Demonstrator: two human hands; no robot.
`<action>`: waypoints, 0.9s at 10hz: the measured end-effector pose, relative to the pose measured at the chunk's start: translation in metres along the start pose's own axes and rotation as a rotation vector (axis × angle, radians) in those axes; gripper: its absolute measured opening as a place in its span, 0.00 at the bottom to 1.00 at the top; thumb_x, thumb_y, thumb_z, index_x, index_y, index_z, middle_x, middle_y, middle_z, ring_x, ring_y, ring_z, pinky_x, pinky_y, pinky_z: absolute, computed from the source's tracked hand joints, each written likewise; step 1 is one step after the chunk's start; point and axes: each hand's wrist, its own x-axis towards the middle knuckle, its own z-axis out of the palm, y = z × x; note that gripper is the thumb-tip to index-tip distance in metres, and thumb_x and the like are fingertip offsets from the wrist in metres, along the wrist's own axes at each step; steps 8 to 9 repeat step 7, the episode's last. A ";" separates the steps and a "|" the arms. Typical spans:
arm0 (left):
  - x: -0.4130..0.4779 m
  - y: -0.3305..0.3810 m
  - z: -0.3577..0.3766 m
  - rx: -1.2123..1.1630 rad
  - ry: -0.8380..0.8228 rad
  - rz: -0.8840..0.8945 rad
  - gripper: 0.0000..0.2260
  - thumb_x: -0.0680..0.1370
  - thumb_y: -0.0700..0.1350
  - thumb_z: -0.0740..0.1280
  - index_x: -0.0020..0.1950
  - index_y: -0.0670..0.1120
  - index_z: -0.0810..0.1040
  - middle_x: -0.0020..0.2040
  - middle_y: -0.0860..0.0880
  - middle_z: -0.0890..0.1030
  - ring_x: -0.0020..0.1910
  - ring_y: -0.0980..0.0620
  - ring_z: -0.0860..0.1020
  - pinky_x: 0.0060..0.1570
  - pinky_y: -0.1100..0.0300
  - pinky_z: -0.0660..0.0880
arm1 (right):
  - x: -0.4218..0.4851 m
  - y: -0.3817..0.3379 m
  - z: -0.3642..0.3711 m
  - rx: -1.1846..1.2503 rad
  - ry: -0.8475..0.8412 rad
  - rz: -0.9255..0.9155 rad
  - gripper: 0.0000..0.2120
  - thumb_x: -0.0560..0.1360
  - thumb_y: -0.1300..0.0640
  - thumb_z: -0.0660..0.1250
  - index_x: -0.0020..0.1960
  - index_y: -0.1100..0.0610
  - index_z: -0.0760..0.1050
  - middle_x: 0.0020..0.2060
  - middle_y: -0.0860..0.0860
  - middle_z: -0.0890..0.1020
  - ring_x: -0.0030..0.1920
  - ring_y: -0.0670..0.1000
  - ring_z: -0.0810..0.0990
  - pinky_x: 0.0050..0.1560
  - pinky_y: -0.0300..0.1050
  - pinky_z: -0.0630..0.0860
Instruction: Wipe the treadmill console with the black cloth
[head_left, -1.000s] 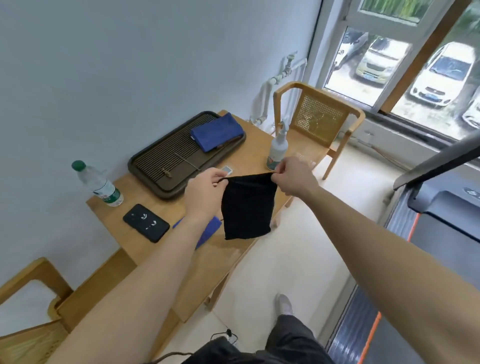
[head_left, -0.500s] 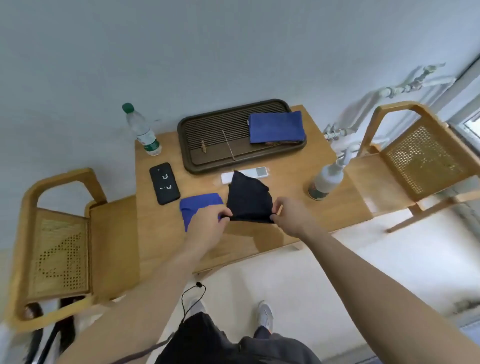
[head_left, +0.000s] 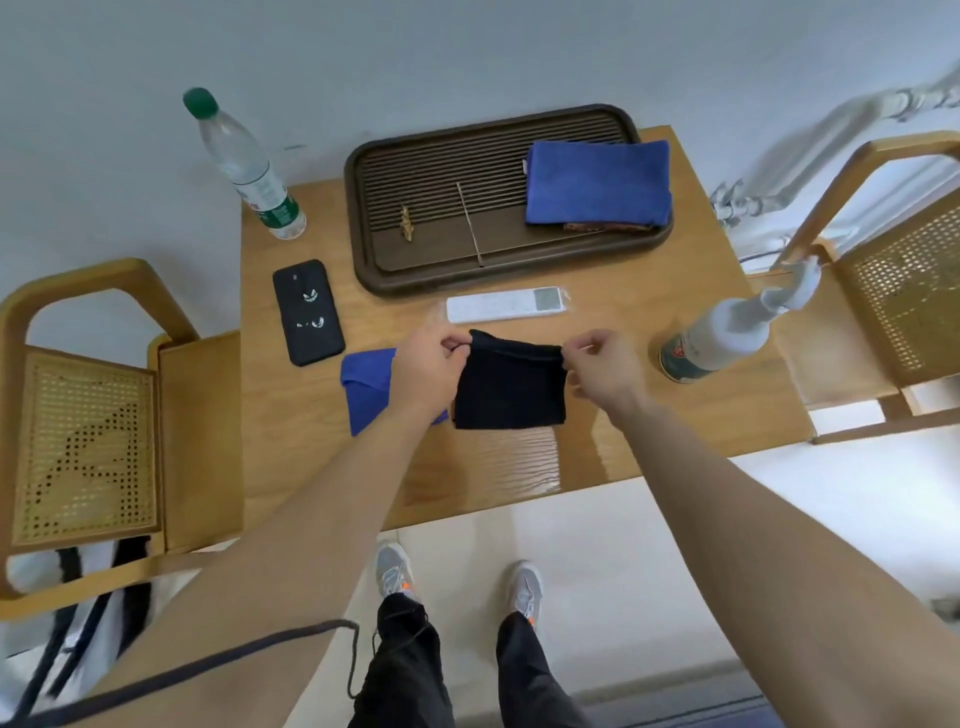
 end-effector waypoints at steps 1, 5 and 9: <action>0.009 -0.005 0.014 0.003 0.027 -0.028 0.19 0.80 0.44 0.67 0.71 0.51 0.72 0.69 0.50 0.73 0.59 0.52 0.77 0.60 0.53 0.77 | 0.011 0.016 0.012 -0.075 0.053 -0.006 0.20 0.81 0.51 0.64 0.72 0.50 0.68 0.52 0.49 0.81 0.52 0.51 0.81 0.56 0.54 0.81; -0.042 -0.036 0.039 0.809 -0.141 0.206 0.19 0.82 0.50 0.58 0.73 0.52 0.72 0.77 0.48 0.68 0.78 0.44 0.61 0.77 0.40 0.49 | 0.006 0.053 0.066 -0.873 -0.072 -0.331 0.30 0.79 0.53 0.62 0.80 0.49 0.57 0.75 0.54 0.63 0.70 0.62 0.63 0.68 0.59 0.70; -0.036 -0.014 0.012 0.688 -0.226 0.194 0.21 0.82 0.51 0.59 0.75 0.49 0.69 0.74 0.49 0.71 0.76 0.47 0.64 0.77 0.46 0.54 | -0.006 0.021 0.048 -0.929 -0.108 -0.326 0.31 0.77 0.52 0.65 0.77 0.51 0.58 0.73 0.58 0.62 0.69 0.62 0.64 0.66 0.59 0.71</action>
